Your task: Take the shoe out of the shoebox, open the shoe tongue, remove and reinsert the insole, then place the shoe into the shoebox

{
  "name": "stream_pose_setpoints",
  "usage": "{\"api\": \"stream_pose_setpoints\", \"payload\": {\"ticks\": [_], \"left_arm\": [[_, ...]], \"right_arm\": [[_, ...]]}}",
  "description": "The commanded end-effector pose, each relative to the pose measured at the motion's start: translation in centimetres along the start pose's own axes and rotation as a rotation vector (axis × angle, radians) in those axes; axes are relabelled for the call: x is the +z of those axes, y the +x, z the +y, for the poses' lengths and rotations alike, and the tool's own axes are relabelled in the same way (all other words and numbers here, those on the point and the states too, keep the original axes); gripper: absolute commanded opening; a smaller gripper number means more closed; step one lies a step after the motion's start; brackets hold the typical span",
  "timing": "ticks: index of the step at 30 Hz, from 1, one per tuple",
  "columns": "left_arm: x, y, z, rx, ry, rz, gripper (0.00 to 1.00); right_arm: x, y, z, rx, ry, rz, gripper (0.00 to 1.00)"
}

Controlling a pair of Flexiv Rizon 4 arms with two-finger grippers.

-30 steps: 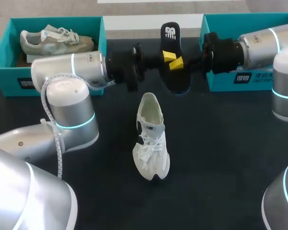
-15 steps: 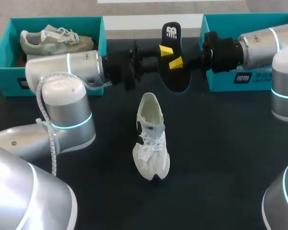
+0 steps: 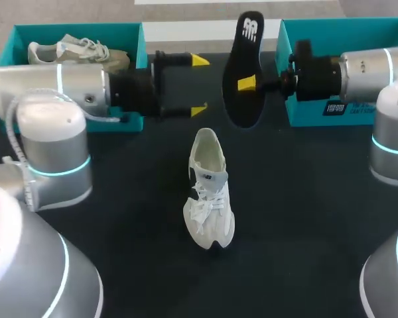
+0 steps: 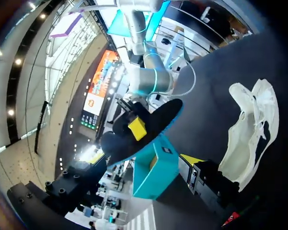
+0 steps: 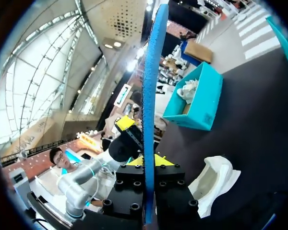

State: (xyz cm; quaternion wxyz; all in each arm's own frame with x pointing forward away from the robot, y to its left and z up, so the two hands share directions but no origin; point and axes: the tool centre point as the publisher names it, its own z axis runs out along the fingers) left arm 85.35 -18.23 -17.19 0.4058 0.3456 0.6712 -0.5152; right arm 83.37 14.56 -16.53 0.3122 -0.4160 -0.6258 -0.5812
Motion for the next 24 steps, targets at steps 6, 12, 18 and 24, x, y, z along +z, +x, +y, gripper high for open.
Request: {"api": "stream_pose_setpoints", "payload": {"ticks": [6, 12, 18, 24], "left_arm": [[-4.2, 2.3, 0.7, -0.451, -0.107, 0.343, 1.00], [-4.4, 3.2, 1.2, -0.340, -0.166, 0.445, 1.00], [-4.4, 3.2, 1.2, -0.340, -0.166, 0.445, 1.00], [-4.6, 4.6, 2.2, -0.362, -0.150, 0.515, 1.00]], "right_arm": [[0.8, 1.3, 0.6, -0.131, -0.015, -0.022, 0.00], [0.8, 1.4, 0.6, -0.090, 0.001, -0.071, 0.00], [0.8, 1.4, 0.6, -0.090, 0.001, -0.071, 0.00], [0.8, 1.4, 0.6, -0.090, 0.001, -0.071, 0.00]]}}
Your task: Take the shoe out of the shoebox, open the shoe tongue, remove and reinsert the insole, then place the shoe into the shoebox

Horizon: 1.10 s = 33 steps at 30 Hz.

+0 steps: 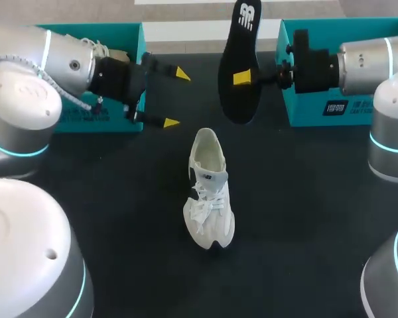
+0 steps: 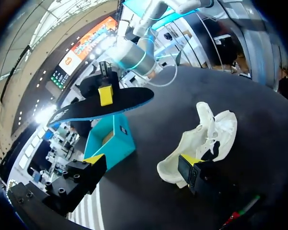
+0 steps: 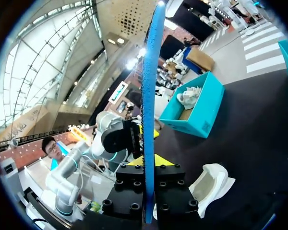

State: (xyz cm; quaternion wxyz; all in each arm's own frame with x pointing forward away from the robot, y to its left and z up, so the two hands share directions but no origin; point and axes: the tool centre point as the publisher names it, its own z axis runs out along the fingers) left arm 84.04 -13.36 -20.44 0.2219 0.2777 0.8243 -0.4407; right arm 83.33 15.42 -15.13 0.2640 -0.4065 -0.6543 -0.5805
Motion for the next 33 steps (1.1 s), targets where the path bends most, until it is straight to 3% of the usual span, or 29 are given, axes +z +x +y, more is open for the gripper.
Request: {"api": "stream_pose_setpoints", "payload": {"ticks": [1, 6, 11, 20, 33], "left_arm": [[0.5, 0.6, 1.6, -0.009, 0.008, 0.175, 1.00], [1.2, 1.4, 3.8, -0.005, -0.004, 0.198, 1.00], [2.6, 2.8, 5.4, 0.004, 0.021, 0.189, 1.00], [5.8, 6.0, 8.2, 0.011, -0.007, 0.186, 1.00], [7.2, 6.6, 9.0, 0.010, -0.007, 0.204, 1.00]], "right_arm": [[0.2, 0.0, 0.0, 0.001, 0.001, -0.003, 0.00], [0.9, -1.1, 0.5, -0.177, -0.049, 0.024, 0.00], [1.8, -2.2, 0.6, -0.320, -0.042, 0.027, 0.00], [2.9, -3.5, 0.7, -0.364, -0.033, 0.051, 0.00], [2.8, -4.0, 0.9, -0.374, -0.011, 0.067, 0.00]]}}
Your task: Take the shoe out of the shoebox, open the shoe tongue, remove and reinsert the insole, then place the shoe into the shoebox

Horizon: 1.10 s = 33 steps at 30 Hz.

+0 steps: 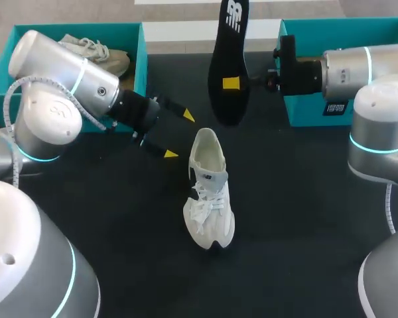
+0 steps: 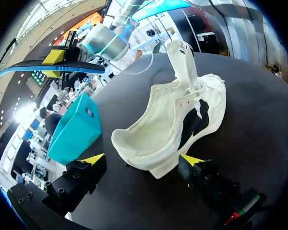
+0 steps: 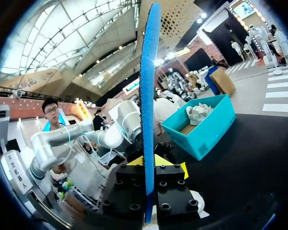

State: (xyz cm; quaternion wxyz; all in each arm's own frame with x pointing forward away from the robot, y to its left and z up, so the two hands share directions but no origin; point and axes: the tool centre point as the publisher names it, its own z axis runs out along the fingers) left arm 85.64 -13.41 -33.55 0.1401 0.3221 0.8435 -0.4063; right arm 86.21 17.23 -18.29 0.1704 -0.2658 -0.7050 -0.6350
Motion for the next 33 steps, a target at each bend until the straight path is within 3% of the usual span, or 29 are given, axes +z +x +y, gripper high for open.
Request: {"api": "stream_pose_setpoints", "payload": {"ticks": [1, 11, 22, 33], "left_arm": [[0.1, -0.1, 0.0, -0.006, 0.002, 0.002, 1.00], [0.2, 2.5, -0.5, -0.053, -0.013, 0.020, 1.00], [0.2, 3.1, -0.4, -0.099, -0.038, -0.002, 1.00], [0.2, 3.1, -0.4, -0.099, -0.038, -0.002, 1.00]], "right_arm": [[0.2, -0.4, 0.0, -0.012, 0.000, 0.012, 0.00], [0.3, -0.9, -0.7, 0.001, -0.015, 0.026, 0.00], [0.5, -1.3, -0.7, -0.005, -0.017, 0.031, 0.00], [2.4, -0.9, -1.2, -0.050, -0.001, 0.048, 0.00]]}}
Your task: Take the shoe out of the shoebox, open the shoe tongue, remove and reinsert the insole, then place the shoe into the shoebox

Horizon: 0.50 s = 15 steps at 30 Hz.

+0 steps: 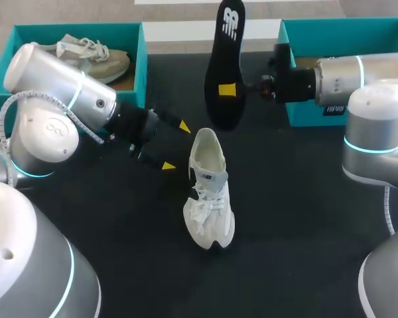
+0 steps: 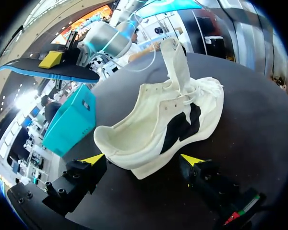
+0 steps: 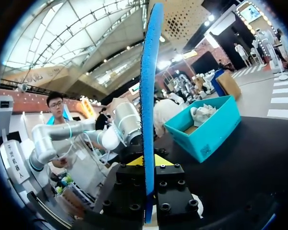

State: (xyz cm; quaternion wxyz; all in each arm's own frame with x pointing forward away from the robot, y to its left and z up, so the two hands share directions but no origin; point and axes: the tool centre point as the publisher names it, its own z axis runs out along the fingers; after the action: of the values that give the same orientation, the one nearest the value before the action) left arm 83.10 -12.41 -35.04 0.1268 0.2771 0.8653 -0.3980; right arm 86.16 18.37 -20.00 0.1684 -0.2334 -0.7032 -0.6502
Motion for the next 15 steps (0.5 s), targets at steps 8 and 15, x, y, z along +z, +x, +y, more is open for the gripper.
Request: {"api": "stream_pose_setpoints", "payload": {"ticks": [8, 15], "left_arm": [[-0.01, 0.04, -0.05, 0.000, -0.002, 0.001, 1.00], [-0.01, 0.04, -0.05, 0.000, -0.002, 0.001, 1.00]], "right_arm": [[1.38, -0.01, 0.03, -0.001, 0.006, 0.000, 0.00], [1.38, -0.01, 0.03, -0.001, 0.006, 0.000, 0.00]]}}
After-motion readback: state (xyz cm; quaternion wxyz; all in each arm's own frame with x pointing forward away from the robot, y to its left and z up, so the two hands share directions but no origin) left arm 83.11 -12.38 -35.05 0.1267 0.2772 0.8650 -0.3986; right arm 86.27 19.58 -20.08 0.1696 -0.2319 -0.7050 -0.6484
